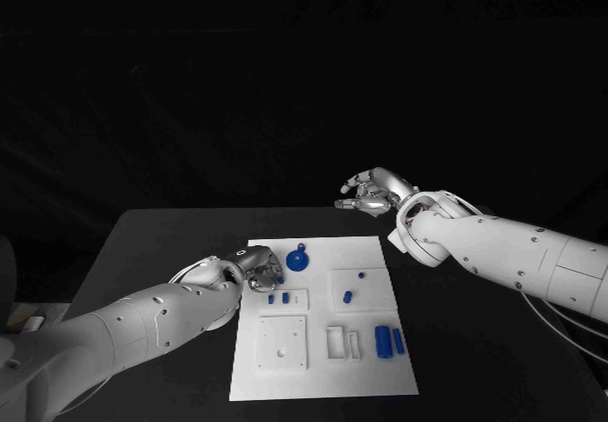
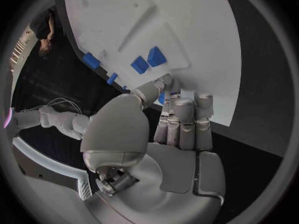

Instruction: Assemble the parts on the task board

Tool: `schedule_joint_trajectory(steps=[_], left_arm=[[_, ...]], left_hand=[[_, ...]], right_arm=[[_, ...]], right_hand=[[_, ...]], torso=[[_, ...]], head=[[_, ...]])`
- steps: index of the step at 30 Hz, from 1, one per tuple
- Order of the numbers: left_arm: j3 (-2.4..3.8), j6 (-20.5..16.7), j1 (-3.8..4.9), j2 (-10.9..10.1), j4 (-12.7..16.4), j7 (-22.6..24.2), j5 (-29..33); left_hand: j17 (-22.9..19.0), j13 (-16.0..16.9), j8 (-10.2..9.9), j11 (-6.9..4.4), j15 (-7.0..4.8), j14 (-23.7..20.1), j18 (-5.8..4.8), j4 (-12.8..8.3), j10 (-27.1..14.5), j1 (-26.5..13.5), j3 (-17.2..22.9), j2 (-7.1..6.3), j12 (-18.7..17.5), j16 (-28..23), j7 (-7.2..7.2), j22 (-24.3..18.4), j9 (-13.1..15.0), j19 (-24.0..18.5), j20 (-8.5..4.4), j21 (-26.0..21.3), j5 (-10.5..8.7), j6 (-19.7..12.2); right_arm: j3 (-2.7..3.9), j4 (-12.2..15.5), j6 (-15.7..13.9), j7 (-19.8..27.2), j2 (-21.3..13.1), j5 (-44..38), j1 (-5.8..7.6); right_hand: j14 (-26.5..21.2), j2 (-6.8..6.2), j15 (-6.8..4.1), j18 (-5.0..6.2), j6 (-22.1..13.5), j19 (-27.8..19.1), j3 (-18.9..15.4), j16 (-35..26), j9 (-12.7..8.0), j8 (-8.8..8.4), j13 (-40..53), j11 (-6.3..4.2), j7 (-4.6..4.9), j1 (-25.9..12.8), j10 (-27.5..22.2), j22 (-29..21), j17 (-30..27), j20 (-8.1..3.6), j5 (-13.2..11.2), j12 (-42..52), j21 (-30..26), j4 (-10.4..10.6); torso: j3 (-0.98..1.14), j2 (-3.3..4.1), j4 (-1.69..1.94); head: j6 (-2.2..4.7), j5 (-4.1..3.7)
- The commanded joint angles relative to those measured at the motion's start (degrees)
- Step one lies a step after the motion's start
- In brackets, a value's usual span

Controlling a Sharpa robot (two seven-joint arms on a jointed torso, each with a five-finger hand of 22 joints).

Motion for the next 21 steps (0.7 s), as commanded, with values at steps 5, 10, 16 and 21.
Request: schedule_joint_trajectory(steps=[5, 10, 16, 21], left_arm=[[0.01, -0.71, -0.10, -0.04, 0.21, 0.76, 1.47], [0.01, -0.41, -0.10, -0.11, 0.03, 0.76, 1.80], [0.02, -0.68, -0.09, -0.39, -0.11, 0.54, 1.82], [0.06, -1.77, -0.07, -1.06, -0.16, 0.73, 2.17]], left_hand=[[-0.12, -0.35, -1.46, 0.67, 0.68, -0.52, 4.67, -0.21, -1.64, 0.55, -0.08, -1.41, -0.87, 0.34, -0.39, 0.59, -0.91, -0.66, -0.24, -0.16, -0.20, -3.17], [-0.15, -0.38, -1.51, 0.74, 0.75, -0.60, 4.77, -0.16, -1.76, 0.87, 0.03, -1.43, -0.84, 0.42, -0.39, 0.60, -1.03, -0.69, -0.12, -0.18, 0.24, -3.58], [-0.17, -0.40, -1.48, 0.78, 0.80, -0.63, 4.83, -0.10, -1.84, 1.02, 0.09, -1.42, -0.81, 0.50, -0.32, 0.61, -1.09, -0.71, -0.05, -0.17, 0.73, -3.78], [-0.19, -0.39, -1.41, 0.77, 0.80, -0.65, 4.88, -0.11, -1.81, 1.25, 0.24, -1.31, -0.76, 0.53, -0.21, 0.61, -1.11, -0.72, -0.03, -0.18, 0.91, -3.80]], right_arm=[[0.02, 0.08, 0.48, 0.36, -0.07, -0.53, -0.02], [0.02, 0.13, 0.48, 0.34, -0.09, -0.53, -0.02], [0.02, 0.15, 0.48, 0.28, -0.17, -0.55, -0.01], [0.02, 0.01, 0.71, 0.33, -0.19, -0.55, -0.01]], right_hand=[[0.21, 0.69, -0.03, 5.76, -0.01, 0.05, -0.12, -0.16, -0.09, 0.29, -0.10, 0.07, 0.30, 0.04, -0.46, 0.07, -0.04, -0.32, -0.28, 0.31, -0.26, -0.12], [0.21, 0.69, -0.03, 5.76, -0.02, 0.05, -0.12, -0.16, -0.09, 0.29, -0.11, 0.07, 0.30, 0.04, -0.46, 0.08, -0.04, -0.32, -0.28, 0.32, -0.27, -0.12], [0.21, 0.68, -0.03, 5.76, -0.02, 0.05, -0.12, -0.16, -0.10, 0.28, -0.13, 0.07, 0.30, 0.03, -0.46, 0.09, -0.04, -0.32, -0.28, 0.33, -0.28, -0.12], [0.21, 0.68, -0.02, 5.76, -0.03, 0.05, -0.12, -0.17, -0.10, 0.28, -0.15, 0.07, 0.30, 0.04, -0.47, 0.09, -0.04, -0.32, -0.28, 0.34, -0.30, -0.12]], torso=[[-0.02, 0.00, -0.02], [-0.01, 0.01, -0.01], [0.02, 0.00, 0.00], [-0.01, -0.04, -0.07]], head=[[0.03, -0.03], [0.03, -0.31], [0.10, -0.17], [0.25, -0.19]])
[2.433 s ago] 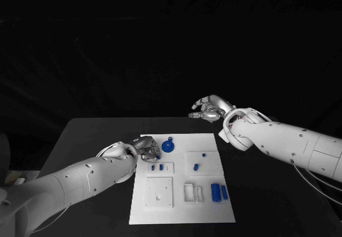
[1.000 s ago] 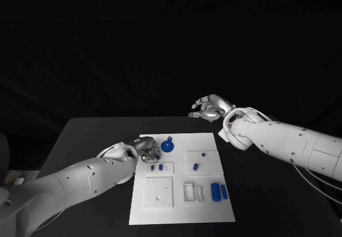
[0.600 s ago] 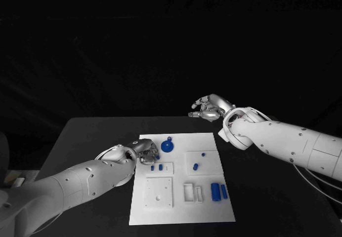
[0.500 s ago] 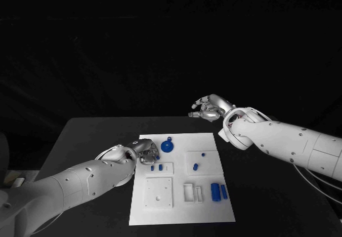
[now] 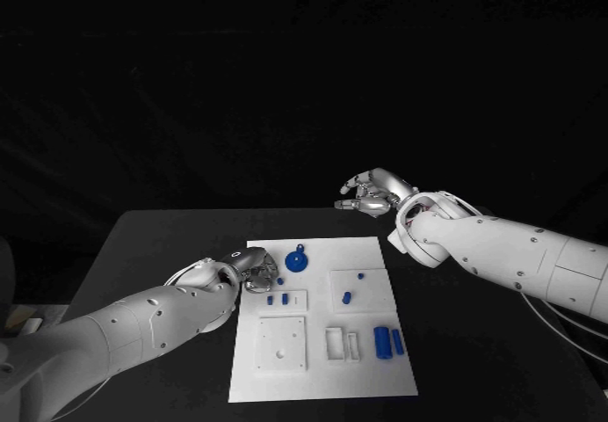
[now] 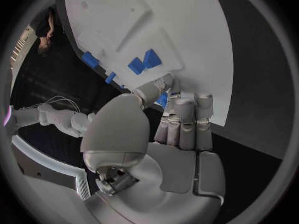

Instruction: Assemble the parts on the task board

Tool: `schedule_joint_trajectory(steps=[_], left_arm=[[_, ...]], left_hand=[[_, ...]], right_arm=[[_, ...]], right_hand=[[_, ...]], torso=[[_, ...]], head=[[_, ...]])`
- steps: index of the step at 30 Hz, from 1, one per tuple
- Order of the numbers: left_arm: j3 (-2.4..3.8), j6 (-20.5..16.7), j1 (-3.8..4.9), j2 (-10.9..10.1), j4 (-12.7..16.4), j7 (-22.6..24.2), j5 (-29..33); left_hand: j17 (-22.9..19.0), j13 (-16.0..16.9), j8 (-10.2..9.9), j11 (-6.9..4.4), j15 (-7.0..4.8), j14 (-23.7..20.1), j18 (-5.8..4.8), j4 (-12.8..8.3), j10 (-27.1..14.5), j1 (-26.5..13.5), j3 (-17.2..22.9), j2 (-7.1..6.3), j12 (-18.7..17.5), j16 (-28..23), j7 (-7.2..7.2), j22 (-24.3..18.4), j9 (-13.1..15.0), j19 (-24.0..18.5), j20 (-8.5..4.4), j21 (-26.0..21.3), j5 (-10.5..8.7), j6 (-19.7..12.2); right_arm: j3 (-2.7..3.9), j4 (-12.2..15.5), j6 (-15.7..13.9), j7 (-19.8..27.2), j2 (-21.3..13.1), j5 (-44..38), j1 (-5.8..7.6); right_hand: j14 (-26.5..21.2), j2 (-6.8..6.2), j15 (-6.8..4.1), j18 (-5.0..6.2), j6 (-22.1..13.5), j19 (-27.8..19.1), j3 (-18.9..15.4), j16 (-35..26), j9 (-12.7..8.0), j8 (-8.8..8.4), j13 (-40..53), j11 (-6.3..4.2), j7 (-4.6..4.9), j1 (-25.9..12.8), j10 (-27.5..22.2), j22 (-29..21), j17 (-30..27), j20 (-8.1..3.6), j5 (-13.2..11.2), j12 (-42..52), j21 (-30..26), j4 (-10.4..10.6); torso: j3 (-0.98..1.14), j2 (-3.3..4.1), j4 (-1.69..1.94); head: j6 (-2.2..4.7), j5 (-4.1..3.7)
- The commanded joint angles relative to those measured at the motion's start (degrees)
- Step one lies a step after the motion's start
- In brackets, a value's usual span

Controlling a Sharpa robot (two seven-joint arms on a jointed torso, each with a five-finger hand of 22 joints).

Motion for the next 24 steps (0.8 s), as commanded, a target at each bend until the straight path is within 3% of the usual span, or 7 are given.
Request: schedule_joint_trajectory(steps=[1, 7, 8, 12, 14, 18, 24], left_arm=[[0.08, -1.74, 0.05, -0.66, 0.06, 0.74, 1.39], [1.39, -3.87, 0.95, -2.78, 0.45, 2.27, 5.81], [1.79, -4.34, 1.33, -3.10, 0.47, 2.75, 7.10], [1.75, -4.35, 3.78, -5.05, 1.68, 4.62, 11.77], [1.92, -4.40, 4.76, -6.41, 3.21, 5.26, 14.47], [3.86, -3.63, 5.45, -9.42, 7.06, 5.70, 20.36], [4.35, -2.51, 6.19, -14.44, 13.90, 6.54, 33.65]], left_hand=[[-0.08, -0.04, -0.02, 0.25, 0.39, -0.04, 4.99, -0.10, -0.47, 0.36, 0.29, -0.18, -0.11, 0.32, 0.09, 0.57, -0.06, -0.28, -0.02, -0.17, 0.21, -0.49], [-0.28, -0.01, 0.84, 0.28, 0.42, -0.34, 5.03, 0.09, -0.48, 0.42, 0.49, -0.09, -0.06, 0.12, 0.91, 0.60, 0.12, -0.33, 0.05, -0.15, 0.25, 0.58], [-0.42, -0.03, 1.09, 0.33, 0.47, -0.58, 5.01, 0.18, -0.58, 0.31, 0.51, -0.11, -0.10, -0.12, 1.23, 0.58, 0.18, -0.45, 0.10, -0.22, 0.26, 0.90], [-2.73, -0.44, 1.78, 1.19, 1.31, -4.60, 4.19, 0.92, -2.46, -1.10, 0.98, -0.57, -0.39, -4.86, 1.61, -0.45, 0.29, -3.75, 1.13, -3.08, 0.27, 1.33], [-4.37, -0.70, 1.98, 1.62, 1.80, -6.37, 3.64, 1.29, -3.51, -1.71, 1.15, -0.61, -0.43, -8.14, 1.64, -1.35, 0.33, -5.57, 1.70, -5.11, -0.15, 1.19], [-7.31, -0.79, 2.39, 2.03, 2.31, -8.26, 2.52, 1.83, -3.89, -2.63, 0.97, -0.76, -0.17, -14.14, 1.69, -3.09, 0.44, -8.03, 2.45, -8.61, -1.38, 0.83], [-10.96, -0.76, 3.12, 2.71, 2.90, -9.70, 0.86, 2.47, -3.78, -3.75, 0.04, -0.95, 0.06, -22.99, 1.73, -5.43, 0.65, -10.87, 3.13, -13.35, -2.31, 0.29]], right_arm=[[0.02, -0.05, 0.72, 0.39, -0.06, -0.53, -0.01], [0.02, -0.16, 1.73, 1.16, -0.38, -0.10, -0.02], [0.01, -0.19, 1.98, 1.50, -0.48, 0.15, -0.02], [-0.01, -0.50, 2.62, 2.16, -0.64, 0.47, -0.30], [-0.02, -0.57, 3.16, 2.49, -0.82, 0.66, -0.68], [-0.09, -0.90, 4.24, 2.98, -1.03, 0.66, -1.32], [-0.43, -1.54, 8.39, 2.86, -1.73, -3.86, -2.32]], right_hand=[[0.22, 0.69, -0.03, 5.76, -0.01, 0.04, -0.11, -0.17, -0.05, 0.28, -0.10, 0.07, 0.37, 0.05, -0.47, 0.05, -0.05, -0.35, -0.28, 0.35, -0.30, -0.13], [-0.01, 0.96, -0.08, 5.76, 0.34, -0.17, 0.16, -0.35, 0.01, 0.50, -0.29, 0.01, 0.30, 0.74, -0.70, 0.11, -0.11, -0.32, -0.79, 0.30, -0.52, -0.66], [-0.17, 1.20, -0.08, 5.76, 0.39, -0.32, 0.26, -0.47, 0.01, 0.53, -0.39, 0.02, 0.29, 1.09, -0.84, 0.13, -0.15, -0.28, -1.03, 0.23, -0.64, -0.98], [-1.58, 1.52, 0.16, 5.71, 0.43, -1.70, 2.22, -1.54, -0.08, 0.56, -1.61, 0.14, 0.44, 3.19, -2.08, 0.00, -0.57, 0.45, -4.42, -1.18, -1.79, -1.99], [-2.80, 1.13, 0.34, 5.71, 0.43, -2.85, 3.95, -2.26, -0.17, 0.56, -3.31, 0.34, 0.55, 4.10, -3.09, -0.07, -0.83, 1.18, -5.77, -3.18, -2.67, -1.87], [-4.02, 0.79, 0.61, 5.75, 0.50, -4.04, 6.84, -2.98, -0.28, 0.67, -7.93, 0.61, 0.78, 6.12, -4.76, 0.05, -1.28, 2.23, -7.96, -8.57, -3.69, -2.18], [-4.04, 0.65, 1.84, 5.76, 1.27, -3.85, 12.27, -2.58, -0.19, 1.48, -24.59, 1.86, 1.67, 9.49, -6.50, 0.72, -1.75, 2.47, -12.54, -28.92, -4.13, -3.00]], torso=[[0.00, -0.03, -0.05], [0.02, -0.08, -0.01], [0.02, -0.09, 0.00], [-0.01, -0.09, 0.05], [-0.01, -0.15, 0.13], [0.03, -0.21, 0.19], [-0.08, -0.75, 0.42]], head=[[0.11, 0.01], [0.36, -0.03], [0.44, -0.09], [0.76, -0.26], [0.90, -0.15], [1.04, -0.30], [1.44, -1.15]])
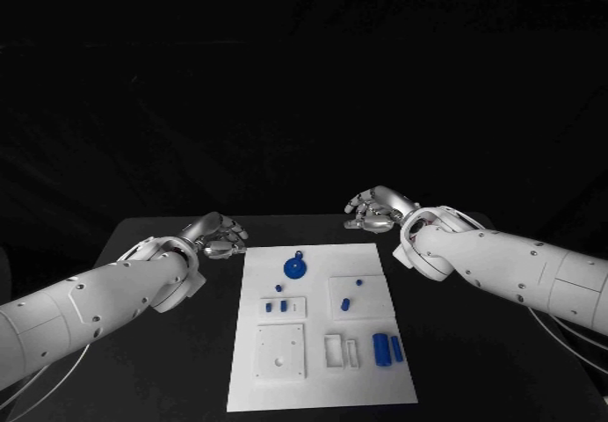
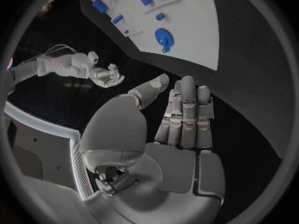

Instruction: Assemble the parts on the task board

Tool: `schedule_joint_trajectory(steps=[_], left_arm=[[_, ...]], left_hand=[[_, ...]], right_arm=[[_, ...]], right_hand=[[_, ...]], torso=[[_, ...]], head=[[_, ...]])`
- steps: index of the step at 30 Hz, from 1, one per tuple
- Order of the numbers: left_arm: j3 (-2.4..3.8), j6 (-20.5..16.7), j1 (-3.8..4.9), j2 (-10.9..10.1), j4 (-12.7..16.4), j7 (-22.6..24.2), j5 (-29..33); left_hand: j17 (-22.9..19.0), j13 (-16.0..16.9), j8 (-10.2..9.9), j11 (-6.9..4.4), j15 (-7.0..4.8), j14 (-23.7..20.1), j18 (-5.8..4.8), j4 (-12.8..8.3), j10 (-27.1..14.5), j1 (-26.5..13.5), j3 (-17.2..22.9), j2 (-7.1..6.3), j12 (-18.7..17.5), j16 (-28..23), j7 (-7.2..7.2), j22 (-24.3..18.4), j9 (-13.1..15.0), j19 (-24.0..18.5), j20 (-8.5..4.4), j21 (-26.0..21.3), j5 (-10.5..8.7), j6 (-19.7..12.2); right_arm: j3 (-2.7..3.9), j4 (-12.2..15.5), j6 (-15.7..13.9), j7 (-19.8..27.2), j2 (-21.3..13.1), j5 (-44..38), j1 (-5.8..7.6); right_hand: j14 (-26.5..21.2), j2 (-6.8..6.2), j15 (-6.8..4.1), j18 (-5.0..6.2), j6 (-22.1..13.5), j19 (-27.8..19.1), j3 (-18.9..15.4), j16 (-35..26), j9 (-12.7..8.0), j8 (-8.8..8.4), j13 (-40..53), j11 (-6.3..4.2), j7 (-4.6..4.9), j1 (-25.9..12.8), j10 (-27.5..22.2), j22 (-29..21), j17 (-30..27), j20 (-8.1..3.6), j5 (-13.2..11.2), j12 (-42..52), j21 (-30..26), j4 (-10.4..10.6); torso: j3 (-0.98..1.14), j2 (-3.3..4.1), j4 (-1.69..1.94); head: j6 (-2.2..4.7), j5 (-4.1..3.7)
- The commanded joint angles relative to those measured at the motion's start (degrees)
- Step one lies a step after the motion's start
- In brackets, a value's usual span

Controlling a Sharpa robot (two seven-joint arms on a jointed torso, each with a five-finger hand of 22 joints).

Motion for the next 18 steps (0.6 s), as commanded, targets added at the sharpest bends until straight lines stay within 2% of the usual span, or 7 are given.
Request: schedule_joint_trajectory(steps=[1, 5, 7, 11, 14, 17, 18], left_arm=[[0.10, 0.61, 0.11, -2.03, 3.49, 2.49, 16.34], [0.09, 0.98, 0.12, -4.57, 6.98, 3.26, 23.04], [0.10, 1.49, 0.13, -5.72, 8.77, 3.36, 27.53], [0.12, 1.99, 0.31, -7.49, 11.54, 4.85, 36.55], [0.11, 3.00, 0.36, -8.68, 13.31, 8.28, 46.74], [0.10, 3.10, 0.35, -9.45, 14.40, 9.84, 48.15], [0.10, 3.24, 0.35, -9.57, 14.60, 10.10, 48.18]], left_hand=[[-1.44, -0.01, 0.54, 0.41, 0.44, -0.66, 0.49, 0.46, 0.23, -0.84, -0.49, -0.02, 0.40, -3.94, 0.05, -0.92, 0.13, -1.23, 0.06, -1.93, -0.62, -0.59], [-3.03, 0.03, 1.04, 0.77, 1.31, -2.03, -0.52, 0.51, 0.44, -1.33, -1.14, 0.20, 0.47, -9.36, 0.04, -1.93, 0.25, -3.12, 0.63, -4.53, -0.55, -0.77], [-3.46, 0.05, 1.26, 0.81, 1.98, -2.86, -0.92, 0.46, 0.56, -1.46, -1.29, 0.37, 0.49, -11.54, 0.03, -2.31, 0.31, -4.18, 1.14, -5.68, -0.47, -0.79], [-3.47, 0.10, 1.61, 0.72, 2.57, -3.16, -1.05, 0.40, 0.83, -1.56, -1.60, 0.73, 0.57, -13.95, -0.02, -2.59, 0.38, -4.76, 1.65, -6.74, -0.39, -0.77], [-3.65, 0.13, 1.94, 0.61, 3.71, -4.95, -1.18, 0.24, 1.10, -1.70, -1.74, 1.07, 0.64, -16.45, -0.12, -2.98, 0.42, -6.14, 2.67, -8.14, -0.28, -0.60], [-3.86, 0.13, 2.18, 0.54, 5.06, -7.34, -1.08, 0.13, 1.27, -1.81, -1.88, 1.54, 0.62, -19.10, -0.20, -3.44, 0.38, -7.60, 3.94, -9.64, -0.34, -0.52], [-3.95, 0.02, 2.09, 0.71, 5.60, -8.44, -1.00, -0.02, 0.93, -1.81, -1.99, 1.61, 0.40, -20.22, -0.07, -3.64, 0.27, -8.25, 4.49, -10.29, -0.34, -0.82]], right_arm=[[-0.23, -0.07, 5.01, 1.02, -0.43, -5.04, -0.41], [-0.54, 0.06, 6.27, 0.45, -0.94, -10.58, -1.02], [-0.68, 0.19, 7.14, -0.01, -1.19, -13.49, -1.37], [-0.97, 1.18, 8.24, -1.15, -1.91, -19.34, -2.07], [-1.78, 2.30, 7.73, -2.43, -2.52, -23.25, -2.66], [-2.26, 2.73, 8.02, -3.40, -2.55, -25.58, -3.16], [-2.41, 2.84, 8.33, -4.11, -2.49, -27.00, -3.43]], right_hand=[[0.31, -0.24, 0.78, 3.25, 0.31, 0.67, 1.92, 0.60, 0.07, 0.69, -7.37, 0.65, 0.80, 1.26, 1.86, 0.61, -0.20, 0.09, -2.40, -8.43, -0.24, -0.20], [1.09, -0.33, 0.68, 3.25, 1.05, 1.85, 4.03, 1.21, 0.09, 1.48, -14.21, 0.92, 0.53, 3.15, 6.10, 0.76, -0.57, -0.22, -3.70, -15.95, -0.37, -0.27], [1.69, -0.42, 0.76, 3.25, 1.71, 2.45, 4.28, 1.54, 0.21, 1.92, -15.47, 0.85, 0.25, 3.75, 6.76, 0.85, -0.61, -0.51, -4.05, -17.65, -0.15, -0.58], [2.82, -0.48, 0.58, 3.25, 2.94, 3.60, 4.63, 1.95, 0.27, 2.70, -18.52, 0.71, -0.45, 4.19, 10.03, 0.94, -0.98, -0.91, -4.35, -21.94, 0.15, -0.85], [3.34, -0.98, 0.51, 3.25, 3.65, 4.17, 5.02, 2.13, 0.24, 3.05, -19.72, 0.63, -0.74, 4.42, 11.55, 0.96, -1.17, -0.91, -5.19, -23.82, 0.30, -0.65], [3.69, -1.61, 0.60, 3.25, 4.19, 4.53, 5.69, 2.24, 0.18, 3.27, -20.58, 0.72, -0.94, 4.73, 12.15, 0.94, -1.31, -0.92, -6.38, -25.27, 0.34, -0.14], [3.83, -1.90, 0.55, 3.25, 4.37, 4.69, 6.02, 2.30, 0.13, 3.32, -20.88, 0.66, -1.03, 4.86, 12.67, 0.94, -1.37, -0.92, -6.79, -25.75, 0.36, 0.15]], torso=[[-0.12, -0.47, 0.18], [-0.28, -0.87, 0.23], [-0.35, -1.08, 0.25], [-0.39, -1.45, 0.30], [-0.43, -1.76, 0.35], [-0.41, -2.04, 0.26], [-0.43, -2.09, 0.22]], head=[[0.15, -0.53], [0.19, -0.99], [0.07, -0.94], [-0.11, -1.02], [-0.18, -0.89], [-0.39, -0.80], [-0.26, -0.90]])
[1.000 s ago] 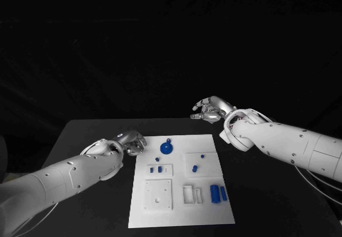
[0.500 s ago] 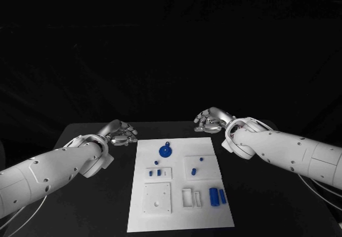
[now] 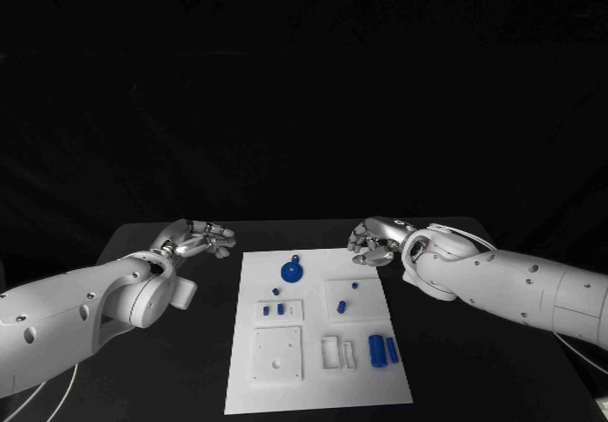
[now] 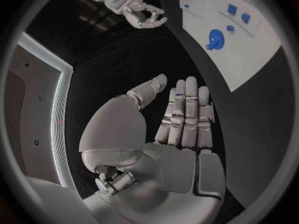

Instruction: Assemble the parts on the task board

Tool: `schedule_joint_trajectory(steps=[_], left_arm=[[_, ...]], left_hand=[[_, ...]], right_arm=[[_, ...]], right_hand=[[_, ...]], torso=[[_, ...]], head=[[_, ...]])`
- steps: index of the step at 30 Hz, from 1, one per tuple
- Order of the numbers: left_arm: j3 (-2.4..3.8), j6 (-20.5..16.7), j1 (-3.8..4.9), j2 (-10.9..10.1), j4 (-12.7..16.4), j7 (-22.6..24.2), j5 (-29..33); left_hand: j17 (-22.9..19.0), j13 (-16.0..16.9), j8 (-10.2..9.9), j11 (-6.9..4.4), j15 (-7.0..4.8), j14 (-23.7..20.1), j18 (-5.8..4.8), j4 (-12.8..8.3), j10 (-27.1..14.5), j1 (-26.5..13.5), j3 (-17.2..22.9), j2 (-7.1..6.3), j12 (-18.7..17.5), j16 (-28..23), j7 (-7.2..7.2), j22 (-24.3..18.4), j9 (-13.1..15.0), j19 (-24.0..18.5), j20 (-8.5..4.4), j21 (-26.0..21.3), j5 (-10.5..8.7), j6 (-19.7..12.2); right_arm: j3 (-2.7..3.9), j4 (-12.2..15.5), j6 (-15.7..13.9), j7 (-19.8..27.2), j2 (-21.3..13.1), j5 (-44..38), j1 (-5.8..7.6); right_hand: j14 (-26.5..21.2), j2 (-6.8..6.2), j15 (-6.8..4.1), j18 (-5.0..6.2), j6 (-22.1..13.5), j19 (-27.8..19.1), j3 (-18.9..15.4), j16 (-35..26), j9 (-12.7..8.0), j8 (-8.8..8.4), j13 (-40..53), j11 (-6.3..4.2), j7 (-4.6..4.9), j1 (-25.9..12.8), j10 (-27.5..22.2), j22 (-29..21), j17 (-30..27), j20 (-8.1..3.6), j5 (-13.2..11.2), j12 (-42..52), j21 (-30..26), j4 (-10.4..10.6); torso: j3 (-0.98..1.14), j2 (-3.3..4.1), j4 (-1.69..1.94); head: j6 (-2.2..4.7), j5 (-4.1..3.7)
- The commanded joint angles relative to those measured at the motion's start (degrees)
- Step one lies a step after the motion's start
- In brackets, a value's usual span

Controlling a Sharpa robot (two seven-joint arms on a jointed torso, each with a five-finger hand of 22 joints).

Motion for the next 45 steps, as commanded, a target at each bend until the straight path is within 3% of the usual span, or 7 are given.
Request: schedule_joint_trajectory(steps=[1, 7, 13, 26, 36, 39, 45], left_arm=[[0.05, 2.12, 0.10, -0.22, 0.81, 4.93, 10.05], [0.03, 3.80, 0.08, -0.44, 1.57, 5.41, 10.13], [0.03, 4.88, 0.08, -0.61, 2.15, 6.23, 10.00], [0.01, 5.16, 0.08, -1.02, 2.17, 6.40, 10.49], [0.01, 5.38, 0.08, -1.26, 2.36, 6.13, 10.80], [0.01, 5.32, 0.08, -1.26, 2.35, 6.11, 10.81], [0.01, 5.45, 0.08, -1.24, 2.50, 6.00, 11.10]], left_hand=[[-0.19, -0.19, 0.11, 0.09, 1.15, -2.25, -0.50, -0.17, -0.34, 0.04, -0.55, 0.63, -0.24, -2.36, 0.04, -0.38, -0.21, -1.53, 0.93, -1.33, 0.12, -0.66], [-0.18, -0.56, -0.03, 0.34, 1.97, -4.39, 0.02, -0.13, -1.44, -0.31, -1.22, 0.87, -0.54, -4.78, 0.35, -0.45, -0.54, -1.82, 1.79, -2.12, -0.27, -1.32], [0.10, -0.70, -0.08, 0.58, 2.19, -4.42, 0.42, -0.16, -1.80, -0.60, -1.81, 0.98, -0.53, -5.30, 0.49, -0.47, -0.69, -1.51, 2.04, -2.33, -0.48, -1.64], [0.44, -0.82, -0.07, 0.68, 2.31, -4.46, 0.70, -0.31, -2.07, -1.06, -2.69, 1.17, -0.48, -5.83, 0.58, -0.50, -0.83, -1.32, 2.22, -2.63, -0.46, -1.91], [0.64, -0.87, -0.06, 0.78, 2.38, -4.39, 0.80, -0.37, -2.15, -1.23, -3.04, 1.28, -0.45, -6.03, 0.61, -0.50, -0.90, -1.23, 2.29, -2.78, -0.53, -2.01], [0.69, -0.87, -0.06, 0.80, 2.40, -4.35, 0.82, -0.39, -2.16, -1.24, -3.11, 1.30, -0.44, -6.06, 0.62, -0.50, -0.91, -1.21, 2.31, -2.80, -0.54, -2.04], [0.77, -0.89, -0.05, 0.84, 2.43, -4.29, 0.87, -0.42, -2.20, -1.25, -3.20, 1.33, -0.43, -6.11, 0.64, -0.49, -0.94, -1.17, 2.33, -2.84, -0.56, -2.08]], right_arm=[[-0.19, 0.44, 2.60, -3.13, 0.13, -9.39, -0.57], [-0.51, 0.73, 3.30, -6.19, 0.43, -13.13, -1.92], [-0.63, -0.09, 2.56, -7.83, 1.45, -15.13, -3.48], [-1.01, -3.31, -0.19, -9.74, 4.09, -17.58, -4.88], [-1.35, -5.00, 0.08, -9.71, 5.62, -17.86, -6.08], [-1.41, -5.43, 0.47, -9.71, 5.99, -17.87, -6.21], [-1.62, -6.31, 0.38, -9.91, 6.65, -18.22, -6.37]], right_hand=[[0.60, -0.67, -0.04, 3.60, 0.68, 0.65, 0.69, 0.30, -0.12, 0.23, -0.61, 0.03, 0.02, 0.23, 1.04, 0.95, -0.13, 0.05, -0.73, -0.97, 0.25, 0.44], [0.87, -1.62, -0.11, 3.60, 1.77, 1.00, 1.05, 0.34, -0.16, 0.68, -1.56, -0.04, -0.39, 0.27, 2.20, 0.94, -0.36, 0.11, 1.95, -2.49, 0.24, 0.93], [1.26, -2.45, 0.00, 3.60, 1.96, 1.42, 1.77, 0.30, -0.54, 0.53, -2.93, 0.10, -0.41, 0.54, 3.09, 0.85, -0.74, 0.18, -0.26, -4.43, 0.10, 1.79], [2.12, -4.11, 0.19, 3.60, 1.54, 2.40, 3.15, 0.63, -1.17, 0.06, -4.47, 0.29, -0.16, 1.40, 3.82, 0.84, -1.05, -0.04, -3.04, -6.58, 0.08, 2.81], [2.41, -4.10, 0.15, 3.60, 1.59, 2.77, 3.56, 0.84, -1.34, 0.04, -4.80, 0.24, -0.15, 1.65, 4.43, 0.88, -1.10, -0.15, -3.92, -7.02, 0.14, 3.05], [2.44, -3.96, -0.03, 3.60, 1.72, 2.84, 3.62, 0.90, -1.36, 0.10, -4.69, 0.05, -0.20, 1.79, 5.14, 0.92, -1.11, -0.21, -4.06, -6.83, 0.17, 2.98], [2.44, -3.52, -0.24, 3.60, 1.92, 2.89, 3.70, 0.99, -1.40, 0.19, -4.55, -0.16, -0.27, 2.01, 5.72, 0.98, -1.11, -0.29, -4.25, -6.77, 0.21, 2.77]], torso=[[-0.07, -0.49, -0.10], [-0.18, -0.63, -0.12], [-0.13, -0.47, -0.08], [-0.04, -0.37, -0.03], [-0.07, -0.34, -0.10], [-0.06, -0.37, -0.19], [-0.03, -0.32, -0.06]], head=[[0.03, -0.29], [-0.16, -0.55], [-0.54, -0.58], [-0.37, -0.38], [-0.59, -0.08], [-1.04, 0.02], [-1.12, -0.04]])
